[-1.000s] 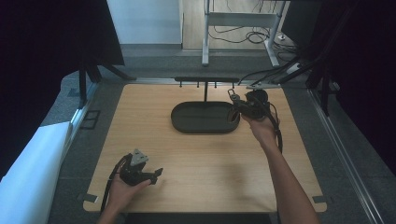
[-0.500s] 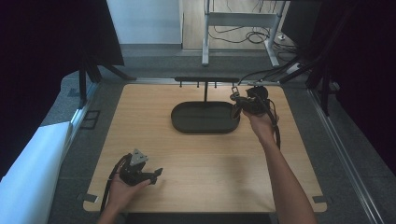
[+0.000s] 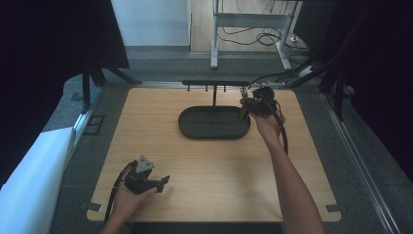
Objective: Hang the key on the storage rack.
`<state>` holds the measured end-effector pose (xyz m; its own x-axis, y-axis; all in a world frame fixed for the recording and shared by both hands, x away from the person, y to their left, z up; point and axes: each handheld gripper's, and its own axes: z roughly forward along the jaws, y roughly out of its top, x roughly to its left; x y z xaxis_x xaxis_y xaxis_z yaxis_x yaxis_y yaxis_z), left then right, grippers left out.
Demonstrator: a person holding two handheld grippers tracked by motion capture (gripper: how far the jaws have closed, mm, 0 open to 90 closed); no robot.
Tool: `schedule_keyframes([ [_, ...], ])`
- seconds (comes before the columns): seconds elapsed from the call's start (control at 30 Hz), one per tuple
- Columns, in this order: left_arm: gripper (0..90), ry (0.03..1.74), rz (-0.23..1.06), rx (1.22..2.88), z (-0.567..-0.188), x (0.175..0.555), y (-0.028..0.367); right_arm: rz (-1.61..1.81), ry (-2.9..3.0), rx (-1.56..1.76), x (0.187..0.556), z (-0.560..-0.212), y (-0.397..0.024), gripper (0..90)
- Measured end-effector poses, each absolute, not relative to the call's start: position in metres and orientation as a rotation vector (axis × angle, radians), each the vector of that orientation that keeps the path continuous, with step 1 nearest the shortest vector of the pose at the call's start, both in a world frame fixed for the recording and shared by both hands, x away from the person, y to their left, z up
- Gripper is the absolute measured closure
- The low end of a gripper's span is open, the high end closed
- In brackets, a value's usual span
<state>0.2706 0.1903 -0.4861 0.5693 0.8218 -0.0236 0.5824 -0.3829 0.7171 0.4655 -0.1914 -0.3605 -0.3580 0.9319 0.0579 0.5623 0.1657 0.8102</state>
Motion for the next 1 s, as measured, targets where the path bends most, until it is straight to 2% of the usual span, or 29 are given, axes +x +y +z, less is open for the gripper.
schedule_keyframes([
  [1.0,20.0,1.129,0.431,2.105,-0.489,0.271,0.192,1.079,1.961,1.471,0.494,-0.392,-0.187,80.3],
])
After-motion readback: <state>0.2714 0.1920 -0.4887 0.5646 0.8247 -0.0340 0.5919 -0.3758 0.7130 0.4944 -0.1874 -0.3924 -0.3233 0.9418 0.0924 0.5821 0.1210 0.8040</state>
